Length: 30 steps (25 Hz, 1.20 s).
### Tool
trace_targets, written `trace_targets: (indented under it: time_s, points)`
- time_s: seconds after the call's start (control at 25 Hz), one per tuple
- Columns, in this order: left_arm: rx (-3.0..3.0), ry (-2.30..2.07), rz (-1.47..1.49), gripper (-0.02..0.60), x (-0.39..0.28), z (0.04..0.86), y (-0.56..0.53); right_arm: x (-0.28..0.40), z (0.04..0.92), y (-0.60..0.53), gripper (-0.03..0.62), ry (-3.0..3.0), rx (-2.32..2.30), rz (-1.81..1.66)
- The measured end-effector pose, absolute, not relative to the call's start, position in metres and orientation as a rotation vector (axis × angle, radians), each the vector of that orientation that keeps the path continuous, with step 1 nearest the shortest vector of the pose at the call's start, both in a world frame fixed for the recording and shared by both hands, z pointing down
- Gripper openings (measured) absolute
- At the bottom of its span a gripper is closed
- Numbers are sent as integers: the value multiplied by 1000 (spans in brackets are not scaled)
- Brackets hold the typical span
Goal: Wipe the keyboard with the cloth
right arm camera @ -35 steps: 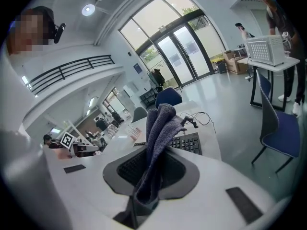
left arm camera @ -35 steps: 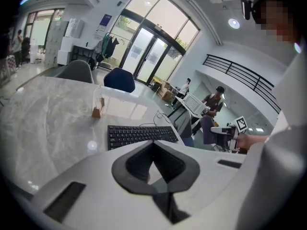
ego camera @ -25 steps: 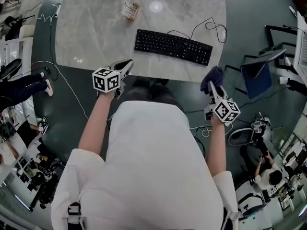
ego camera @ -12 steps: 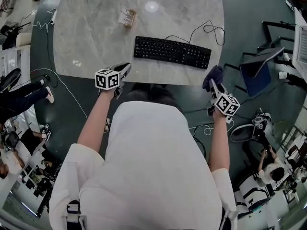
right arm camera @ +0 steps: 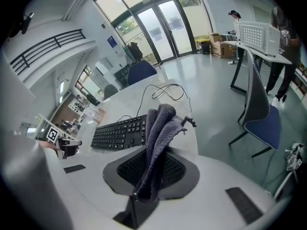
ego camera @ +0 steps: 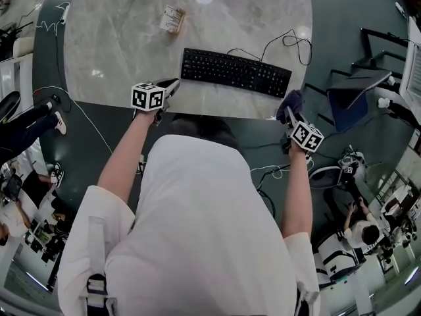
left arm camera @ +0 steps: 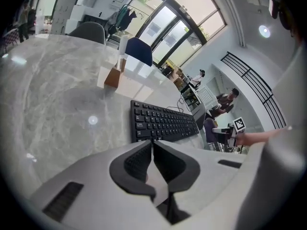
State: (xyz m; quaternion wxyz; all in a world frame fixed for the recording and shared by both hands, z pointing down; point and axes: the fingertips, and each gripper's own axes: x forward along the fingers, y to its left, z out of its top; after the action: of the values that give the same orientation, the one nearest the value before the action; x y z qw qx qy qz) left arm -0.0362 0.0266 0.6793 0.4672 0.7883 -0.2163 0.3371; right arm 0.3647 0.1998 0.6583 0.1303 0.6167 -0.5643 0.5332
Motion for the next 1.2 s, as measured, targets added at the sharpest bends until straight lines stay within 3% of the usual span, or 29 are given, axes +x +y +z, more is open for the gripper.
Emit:
trace_targets:
  time_s: [0.52,0.8,1.2]
  points:
    - [1880,-490,763,11,-34,697,8,384,704,173,72,-1396,1729,1492]
    - [1891,-392,805,64,-36,703,13,356,708,161,72,-1425,1670,1478]
    - [1912,-353,819,64,-42,709,13,346,710,153,71,-1360,1719,1468]
